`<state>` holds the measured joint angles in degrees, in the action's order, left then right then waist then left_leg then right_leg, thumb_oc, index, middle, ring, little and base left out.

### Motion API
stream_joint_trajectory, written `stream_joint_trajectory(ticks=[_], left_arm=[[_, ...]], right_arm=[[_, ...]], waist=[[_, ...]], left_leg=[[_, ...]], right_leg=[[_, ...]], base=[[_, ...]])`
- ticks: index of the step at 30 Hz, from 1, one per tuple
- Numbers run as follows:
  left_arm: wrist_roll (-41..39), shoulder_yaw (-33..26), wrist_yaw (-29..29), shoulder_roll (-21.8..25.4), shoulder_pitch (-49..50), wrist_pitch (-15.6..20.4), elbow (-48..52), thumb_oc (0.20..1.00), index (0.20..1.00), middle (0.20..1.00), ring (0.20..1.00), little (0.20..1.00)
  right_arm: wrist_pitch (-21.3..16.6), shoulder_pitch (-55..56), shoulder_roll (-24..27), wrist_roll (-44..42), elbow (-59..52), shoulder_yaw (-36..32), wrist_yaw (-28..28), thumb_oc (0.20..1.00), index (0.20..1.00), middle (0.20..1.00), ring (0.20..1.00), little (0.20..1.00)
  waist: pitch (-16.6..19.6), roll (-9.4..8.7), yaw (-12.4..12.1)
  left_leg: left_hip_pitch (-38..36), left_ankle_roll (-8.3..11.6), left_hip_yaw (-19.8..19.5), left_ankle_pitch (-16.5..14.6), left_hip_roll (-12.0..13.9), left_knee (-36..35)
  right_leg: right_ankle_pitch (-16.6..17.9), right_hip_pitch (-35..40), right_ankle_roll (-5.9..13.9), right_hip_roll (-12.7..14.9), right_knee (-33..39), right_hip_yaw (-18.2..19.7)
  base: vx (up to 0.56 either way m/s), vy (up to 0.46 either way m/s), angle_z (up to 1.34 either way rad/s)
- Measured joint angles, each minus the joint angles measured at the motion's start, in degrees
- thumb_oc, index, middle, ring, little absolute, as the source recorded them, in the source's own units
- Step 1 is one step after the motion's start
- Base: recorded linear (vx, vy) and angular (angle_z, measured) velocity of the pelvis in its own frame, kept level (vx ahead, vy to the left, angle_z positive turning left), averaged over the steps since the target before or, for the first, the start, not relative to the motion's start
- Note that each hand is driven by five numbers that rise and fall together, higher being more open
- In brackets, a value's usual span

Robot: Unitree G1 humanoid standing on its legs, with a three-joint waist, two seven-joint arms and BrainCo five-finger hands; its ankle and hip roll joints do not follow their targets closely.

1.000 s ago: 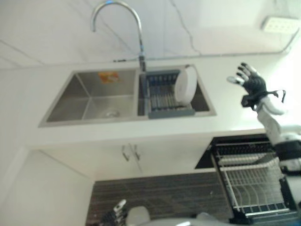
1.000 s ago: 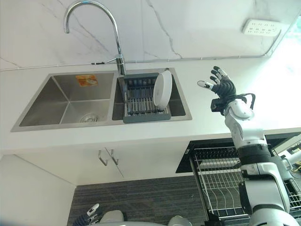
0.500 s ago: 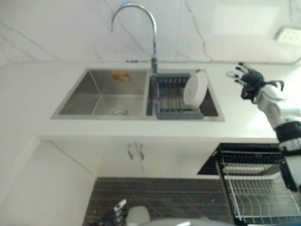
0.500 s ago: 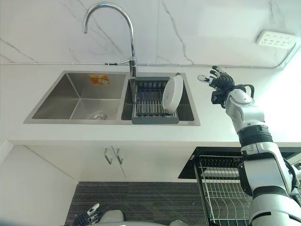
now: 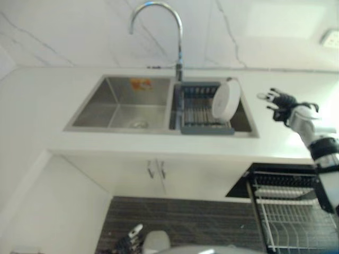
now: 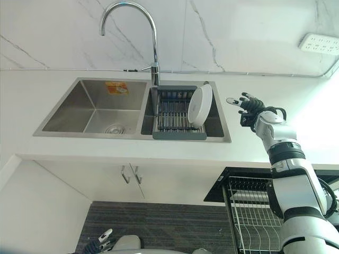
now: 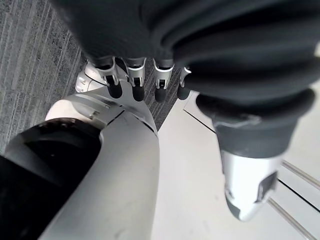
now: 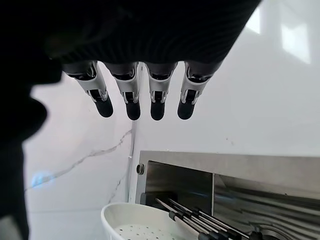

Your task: Place the dishes in the dishwasher.

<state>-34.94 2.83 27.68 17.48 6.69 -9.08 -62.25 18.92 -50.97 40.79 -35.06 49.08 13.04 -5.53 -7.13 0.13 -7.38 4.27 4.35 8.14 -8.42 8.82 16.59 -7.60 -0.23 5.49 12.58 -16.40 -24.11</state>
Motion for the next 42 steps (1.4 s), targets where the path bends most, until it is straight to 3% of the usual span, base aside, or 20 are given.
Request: stream_joint_trajectory(ticks=[9, 42], left_arm=[[-0.18, 0.00, -0.59, -0.95, -0.04, 0.07, -0.19, 1.000, 1.000, 1.000, 1.000, 1.000], [-2.39, -0.13, -1.95, -1.05, -0.54, -1.03, 0.61, 1.000, 1.000, 1.000, 1.000, 1.000]], right_arm=[[0.72, -0.37, -2.14, 0.01, 0.65, 0.03, -0.43, 1.000, 1.000, 1.000, 1.000, 1.000], [0.82, -3.00, -2.84, 0.05, 6.87, -0.13, -1.41, 1.000, 1.000, 1.000, 1.000, 1.000]], waist=[[-0.11, 0.40, -0.39], [-2.73, 0.76, -2.85]], left_leg=[[0.06, 0.02, -0.02, 0.08, -0.10, -0.49], [0.95, -0.02, -2.97, 0.25, -1.64, -0.62]], right_leg=[[-0.01, -0.07, 0.00, -0.01, 0.34, -0.18], [-0.36, 2.17, 0.33, 1.01, 1.23, -3.15]], base=[[0.00, 0.000, 0.00], [0.03, 0.000, 0.06]])
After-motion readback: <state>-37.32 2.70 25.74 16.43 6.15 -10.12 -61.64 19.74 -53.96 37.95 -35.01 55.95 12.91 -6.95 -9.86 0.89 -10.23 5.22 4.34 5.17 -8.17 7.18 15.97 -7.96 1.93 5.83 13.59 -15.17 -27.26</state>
